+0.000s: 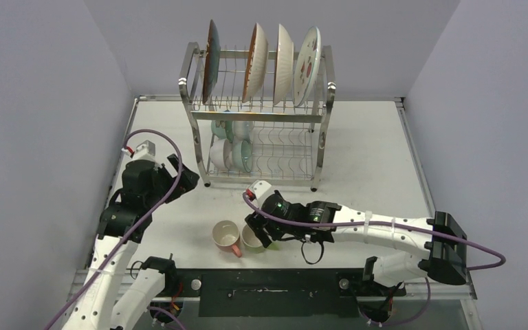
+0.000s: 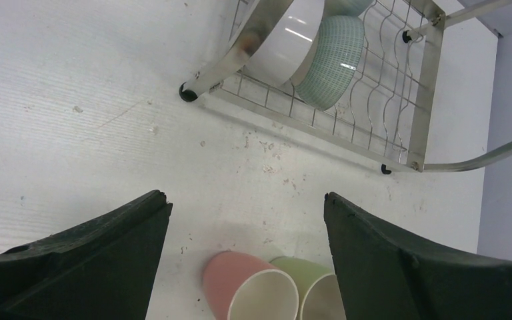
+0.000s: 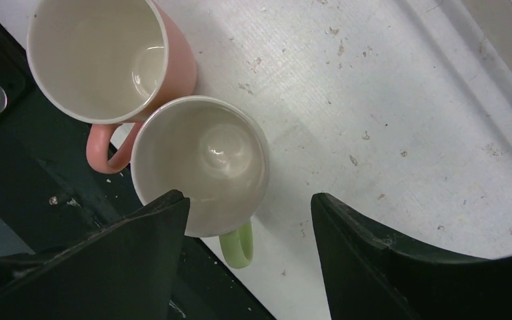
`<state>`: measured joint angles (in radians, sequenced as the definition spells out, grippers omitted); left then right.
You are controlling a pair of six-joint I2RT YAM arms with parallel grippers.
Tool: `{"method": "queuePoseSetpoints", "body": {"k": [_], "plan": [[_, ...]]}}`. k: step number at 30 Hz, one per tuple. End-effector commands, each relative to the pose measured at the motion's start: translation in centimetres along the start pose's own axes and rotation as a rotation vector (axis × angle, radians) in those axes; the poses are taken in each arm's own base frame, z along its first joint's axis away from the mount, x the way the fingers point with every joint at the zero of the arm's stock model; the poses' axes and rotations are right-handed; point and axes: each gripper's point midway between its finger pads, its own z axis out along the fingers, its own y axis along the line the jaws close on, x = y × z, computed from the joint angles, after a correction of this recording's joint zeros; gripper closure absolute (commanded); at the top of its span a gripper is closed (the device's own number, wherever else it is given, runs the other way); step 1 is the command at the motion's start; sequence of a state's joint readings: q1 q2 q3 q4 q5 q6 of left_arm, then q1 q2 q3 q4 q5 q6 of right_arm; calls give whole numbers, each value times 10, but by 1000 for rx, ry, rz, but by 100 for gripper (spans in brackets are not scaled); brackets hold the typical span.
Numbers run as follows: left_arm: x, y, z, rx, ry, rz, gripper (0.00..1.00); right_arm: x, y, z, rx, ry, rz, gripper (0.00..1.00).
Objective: Load the mixed dishes into the dish rack
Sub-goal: Pick up the cup at the corner of the board.
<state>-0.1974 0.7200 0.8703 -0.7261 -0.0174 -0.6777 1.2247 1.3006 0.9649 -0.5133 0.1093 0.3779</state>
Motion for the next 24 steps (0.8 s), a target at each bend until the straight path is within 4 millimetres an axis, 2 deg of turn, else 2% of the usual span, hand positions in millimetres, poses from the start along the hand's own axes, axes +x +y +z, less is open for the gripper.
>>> {"method": "queuePoseSetpoints", "body": {"k": [1, 12, 13, 18, 24], "plan": [[-6, -15, -13, 71, 3, 71, 16, -18, 6, 5, 24, -22, 9, 33], [3, -25, -24, 147, 46, 110, 14, 1, 3, 41, 78, 75, -4, 48], [4, -26, -25, 153, 51, 116, 14, 3, 3, 44, 79, 81, -3, 52], [11, -30, -28, 184, 84, 126, 14, 5, -2, 43, 95, 77, 10, 98], [17, -39, -30, 241, 111, 121, 13, -3, -17, 18, 142, -1, 51, 100]]}}
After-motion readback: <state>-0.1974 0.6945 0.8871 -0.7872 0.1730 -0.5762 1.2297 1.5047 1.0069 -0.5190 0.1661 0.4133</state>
